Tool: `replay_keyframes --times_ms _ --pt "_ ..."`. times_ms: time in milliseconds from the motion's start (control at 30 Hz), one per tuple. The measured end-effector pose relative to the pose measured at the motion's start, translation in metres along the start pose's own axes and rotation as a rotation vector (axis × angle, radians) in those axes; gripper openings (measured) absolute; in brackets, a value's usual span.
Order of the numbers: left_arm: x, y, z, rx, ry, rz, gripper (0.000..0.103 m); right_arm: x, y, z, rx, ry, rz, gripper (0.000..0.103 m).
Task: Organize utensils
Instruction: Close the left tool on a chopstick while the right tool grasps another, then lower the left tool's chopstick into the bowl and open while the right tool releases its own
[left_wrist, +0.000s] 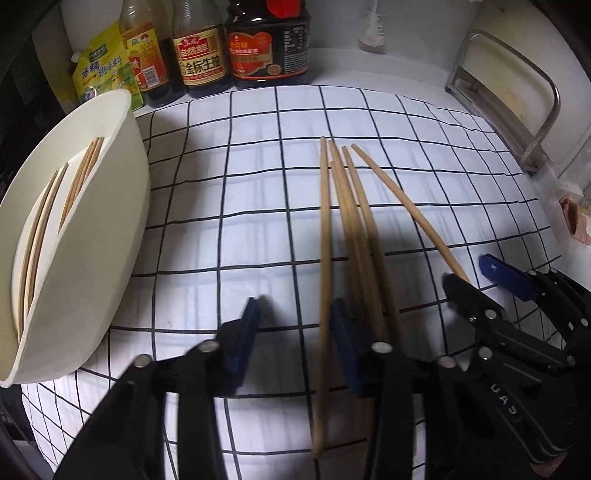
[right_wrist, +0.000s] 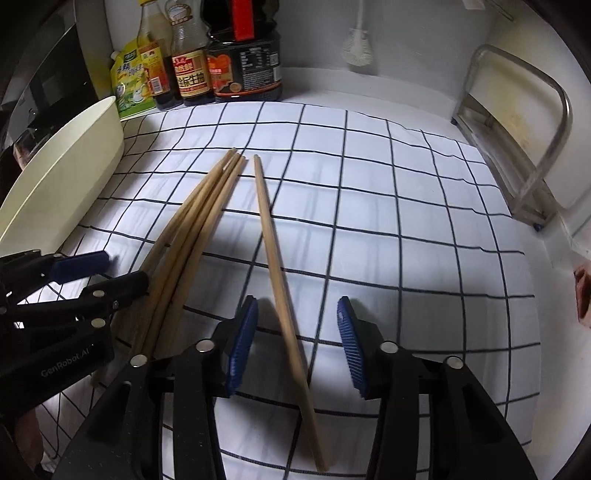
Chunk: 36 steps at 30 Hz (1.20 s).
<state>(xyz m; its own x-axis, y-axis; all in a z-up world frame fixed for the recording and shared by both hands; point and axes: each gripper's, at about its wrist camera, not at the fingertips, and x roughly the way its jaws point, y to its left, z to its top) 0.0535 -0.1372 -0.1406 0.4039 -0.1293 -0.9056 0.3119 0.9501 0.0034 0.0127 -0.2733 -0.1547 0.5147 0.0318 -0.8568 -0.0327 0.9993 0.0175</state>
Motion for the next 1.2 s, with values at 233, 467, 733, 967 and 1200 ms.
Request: replay_keyframes --times_ms 233,467,733,967,1200 --pt "0.0 -0.003 0.001 0.012 0.015 -0.029 0.007 0.0 0.017 0.004 -0.065 0.015 0.017 0.007" --pt "-0.012 0.003 0.0 -0.003 0.026 -0.062 0.007 -0.015 0.001 0.004 0.069 0.025 0.076 0.007" --pt "-0.063 0.022 0.017 -0.023 -0.06 -0.122 0.007 -0.06 0.007 0.03 0.145 -0.037 0.114 0.007" --pt "-0.106 0.082 0.032 -0.093 -0.149 -0.109 0.007 -0.083 0.062 0.08 0.076 -0.106 0.181 0.007" --pt "-0.117 0.168 0.03 -0.177 -0.164 -0.034 0.007 -0.064 0.148 0.125 0.0 -0.103 0.286 0.007"
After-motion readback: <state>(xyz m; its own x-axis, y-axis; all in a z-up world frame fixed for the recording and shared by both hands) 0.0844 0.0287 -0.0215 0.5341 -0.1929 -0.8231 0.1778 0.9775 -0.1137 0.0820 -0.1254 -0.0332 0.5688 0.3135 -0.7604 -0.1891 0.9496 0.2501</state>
